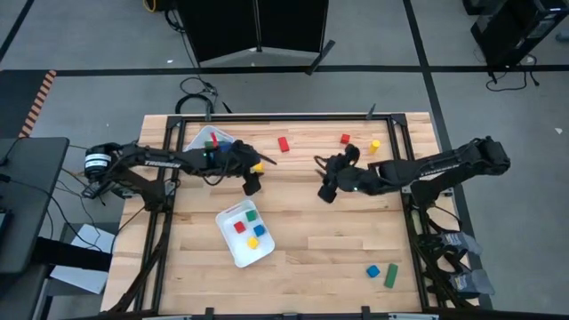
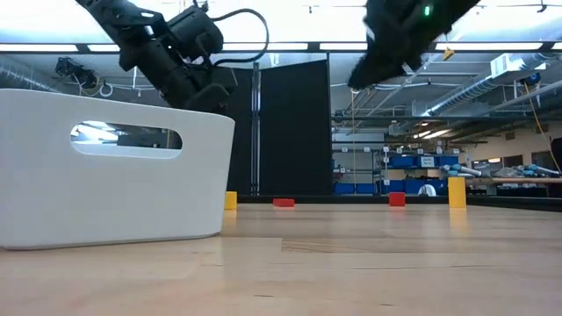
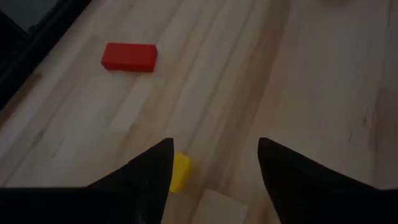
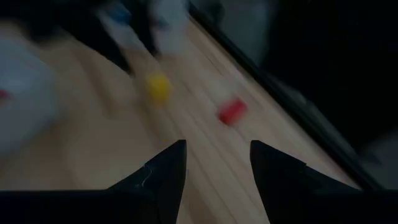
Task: Sort blocks by size
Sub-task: Put the yellow large block into the top white bin
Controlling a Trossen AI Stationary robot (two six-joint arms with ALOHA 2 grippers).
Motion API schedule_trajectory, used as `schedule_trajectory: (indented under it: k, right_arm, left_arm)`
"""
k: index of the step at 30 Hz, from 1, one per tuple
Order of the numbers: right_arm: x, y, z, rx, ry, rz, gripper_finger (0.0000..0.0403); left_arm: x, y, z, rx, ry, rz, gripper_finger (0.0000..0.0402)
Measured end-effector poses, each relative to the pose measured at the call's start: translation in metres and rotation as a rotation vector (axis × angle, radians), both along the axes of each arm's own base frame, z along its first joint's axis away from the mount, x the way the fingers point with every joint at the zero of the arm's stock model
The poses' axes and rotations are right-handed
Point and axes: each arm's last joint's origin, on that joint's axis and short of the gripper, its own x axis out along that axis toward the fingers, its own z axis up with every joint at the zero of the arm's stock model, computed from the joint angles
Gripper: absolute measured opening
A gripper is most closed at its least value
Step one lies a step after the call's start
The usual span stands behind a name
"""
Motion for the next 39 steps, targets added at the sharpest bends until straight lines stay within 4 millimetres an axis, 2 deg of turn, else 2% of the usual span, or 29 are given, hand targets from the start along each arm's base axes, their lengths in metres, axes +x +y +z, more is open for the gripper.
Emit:
schedule_trajectory:
  k: [3, 6, 10, 13, 17, 21, 24, 29, 35, 39]
  right_arm:
    - [-0.013, -0.020, -0.013, 0.071, 0.118, -0.154, 0.0190]
    - [-0.034, -0.047, -0.026, 0.219, 0.238, -0.394, 0.0190]
    - [-0.054, -0.071, -0.039, 0.313, 0.291, -0.620, 0.0202]
    - [-0.059, -0.084, -0.047, 0.371, 0.251, -0.696, 0.0230]
    - [-0.071, -0.101, -0.057, 0.424, 0.224, -0.831, 0.0287]
    - [-0.083, -0.112, -0.068, 0.433, 0.221, -0.936, 0.0344]
    - [-0.089, -0.117, -0.073, 0.407, 0.205, -0.989, 0.0366]
    - [-0.095, -0.129, -0.084, 0.394, 0.131, -1.049, 0.0364]
    - [-0.114, -0.136, -0.105, 0.390, 0.113, -1.155, 0.0337]
    - [-0.118, -0.140, -0.118, 0.383, 0.030, -1.147, 0.0317]
  left_arm:
    - [0.001, 0.008, 0.003, -0.001, -0.017, 0.020, 0.0251]
    - [-0.001, 0.015, 0.003, -0.019, -0.026, 0.039, 0.0252]
    - [-0.002, 0.018, 0.003, -0.043, -0.037, 0.043, 0.0252]
    - [-0.001, 0.018, 0.004, -0.059, -0.056, 0.028, 0.0252]
    - [-0.001, 0.016, 0.009, -0.095, -0.095, -0.001, 0.0252]
    - [-0.009, 0.013, 0.019, -0.101, -0.174, -0.023, 0.0252]
    - [-0.021, 0.009, 0.030, -0.084, -0.238, -0.027, 0.0252]
    - [-0.044, 0.002, 0.049, -0.046, -0.359, -0.036, 0.0245]
    - [-0.064, -0.010, 0.067, -0.042, -0.457, -0.058, 0.0233]
    - [-0.074, -0.020, 0.081, -0.023, -0.524, -0.102, 0.0228]
